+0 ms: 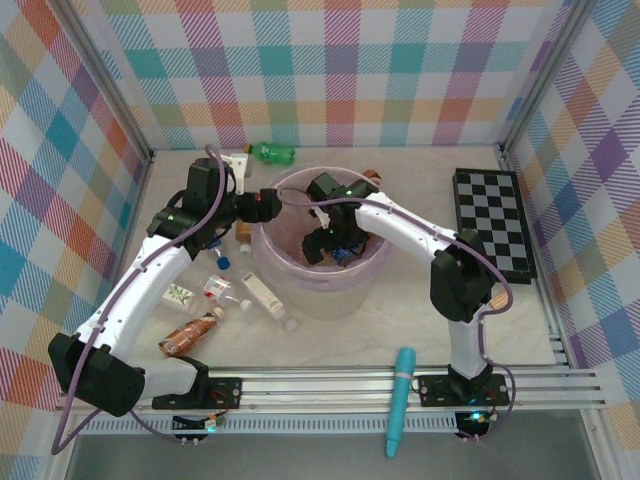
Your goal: Put the plastic bottles in the bin
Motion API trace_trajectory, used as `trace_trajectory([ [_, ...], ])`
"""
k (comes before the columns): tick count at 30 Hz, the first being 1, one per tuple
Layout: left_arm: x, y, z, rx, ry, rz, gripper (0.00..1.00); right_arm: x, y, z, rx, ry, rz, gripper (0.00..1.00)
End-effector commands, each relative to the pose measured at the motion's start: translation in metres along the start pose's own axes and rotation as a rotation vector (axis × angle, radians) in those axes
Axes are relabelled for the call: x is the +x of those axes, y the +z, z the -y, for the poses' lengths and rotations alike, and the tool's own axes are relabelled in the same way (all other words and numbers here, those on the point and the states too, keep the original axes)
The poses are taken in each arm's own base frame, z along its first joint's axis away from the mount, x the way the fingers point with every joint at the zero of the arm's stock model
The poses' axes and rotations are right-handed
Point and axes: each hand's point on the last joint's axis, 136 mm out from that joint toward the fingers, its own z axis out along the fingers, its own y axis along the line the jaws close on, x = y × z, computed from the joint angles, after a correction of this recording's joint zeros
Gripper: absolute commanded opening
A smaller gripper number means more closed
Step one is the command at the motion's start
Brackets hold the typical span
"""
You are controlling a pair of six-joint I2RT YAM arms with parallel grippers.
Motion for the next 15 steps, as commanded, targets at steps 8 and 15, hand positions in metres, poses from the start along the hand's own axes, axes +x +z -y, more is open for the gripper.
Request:
trace_trajectory([
  [8,0.02,0.002,-0.019,-0.076,0.032,-0.056,0.92,-0.013,-0.103,-0.025,-0.109,-0.088,0.182,1.0],
  [15,0.021,0.004,-0.016,-0.059,0.031,-0.065,0.92,-0.015,-0.19,-0.039,-0.213,-0.04,0.33,0.99],
])
